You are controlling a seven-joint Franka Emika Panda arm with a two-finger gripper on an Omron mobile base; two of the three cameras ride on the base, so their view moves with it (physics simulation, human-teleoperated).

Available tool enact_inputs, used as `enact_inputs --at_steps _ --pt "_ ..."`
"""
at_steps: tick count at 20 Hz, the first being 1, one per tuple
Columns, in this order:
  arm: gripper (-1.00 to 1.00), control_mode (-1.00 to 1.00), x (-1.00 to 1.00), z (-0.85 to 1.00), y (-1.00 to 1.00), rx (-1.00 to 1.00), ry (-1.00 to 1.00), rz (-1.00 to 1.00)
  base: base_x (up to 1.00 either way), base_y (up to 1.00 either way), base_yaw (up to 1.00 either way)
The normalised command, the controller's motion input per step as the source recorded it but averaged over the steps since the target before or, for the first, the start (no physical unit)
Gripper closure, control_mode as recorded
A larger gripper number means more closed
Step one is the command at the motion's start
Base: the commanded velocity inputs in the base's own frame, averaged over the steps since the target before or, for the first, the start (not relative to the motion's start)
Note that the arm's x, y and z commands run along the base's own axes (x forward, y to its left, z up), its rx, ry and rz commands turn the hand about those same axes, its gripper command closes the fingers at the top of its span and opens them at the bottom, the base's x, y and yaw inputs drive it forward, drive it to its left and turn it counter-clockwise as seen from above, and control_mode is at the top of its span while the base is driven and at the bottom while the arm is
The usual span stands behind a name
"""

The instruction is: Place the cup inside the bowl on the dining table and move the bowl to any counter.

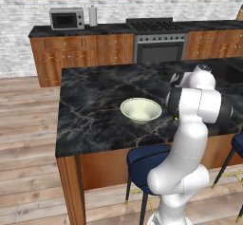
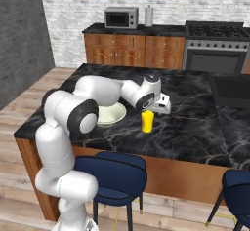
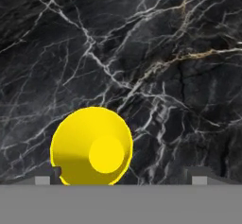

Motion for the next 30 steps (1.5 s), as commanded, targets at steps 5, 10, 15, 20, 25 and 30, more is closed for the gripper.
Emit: enact_inputs --at_steps 5,10,15,20,25,30 --pt "-1.00 -1.00 0.12 -0.25 -0.06 0.00 0.00 0.00 0.00 0.00 0.00" --pt "-1.00 -1.00 0.08 -0.23 -0.03 0.00 0.00 0.00 0.00 0.00 0.00" --pt "-1.00 -1.00 0.06 -0.22 -0.01 0.00 0.00 0.00 0.00 0.00 0.00" --pt "-1.00 -1.00 0.02 -0.19 -0.02 0.00 0.00 0.00 0.00 0.00 0.00" --pt "-1.00 -1.00 0.00 -0.04 0.00 0.00 0.00 0.00 0.00 0.00 0.00" --pt "1.00 -1.00 0.00 0.00 0.00 0.00 0.00 0.00 0.00 0.00 0.00"
